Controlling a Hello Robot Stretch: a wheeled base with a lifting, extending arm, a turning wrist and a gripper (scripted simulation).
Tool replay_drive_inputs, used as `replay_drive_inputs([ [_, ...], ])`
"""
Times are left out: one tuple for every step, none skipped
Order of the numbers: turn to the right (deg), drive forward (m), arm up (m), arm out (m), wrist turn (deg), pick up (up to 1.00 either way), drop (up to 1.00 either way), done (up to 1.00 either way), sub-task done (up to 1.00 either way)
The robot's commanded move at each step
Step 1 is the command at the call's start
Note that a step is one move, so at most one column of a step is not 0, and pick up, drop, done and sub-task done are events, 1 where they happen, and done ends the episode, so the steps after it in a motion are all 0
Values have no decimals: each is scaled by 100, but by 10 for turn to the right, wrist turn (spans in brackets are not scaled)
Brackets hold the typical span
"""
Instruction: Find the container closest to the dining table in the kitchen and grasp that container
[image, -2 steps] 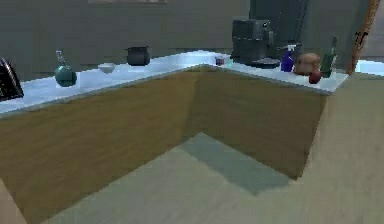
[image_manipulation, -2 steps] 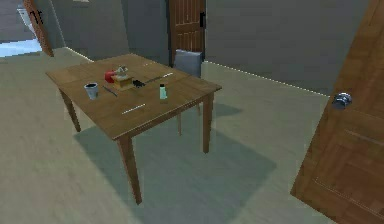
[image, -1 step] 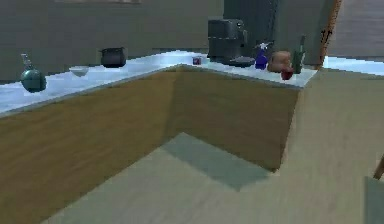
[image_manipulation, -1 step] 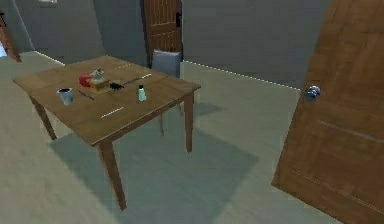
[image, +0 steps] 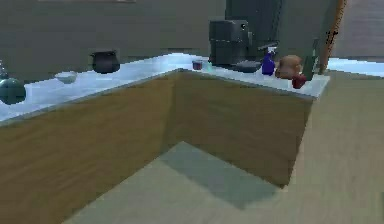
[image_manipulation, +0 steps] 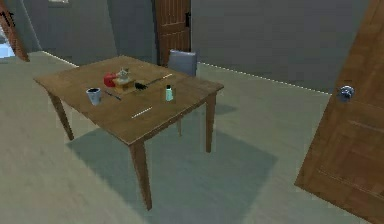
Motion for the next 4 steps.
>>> replay_drive_inputs([
  [-330,0,0,0,0,0,0,0,0],
  [0,95,0,0,0,0,0,0,0],
  [450,0,0,0,0,0,0,0,0],
  [270,0,0,0,0,0,0,0,0],
])
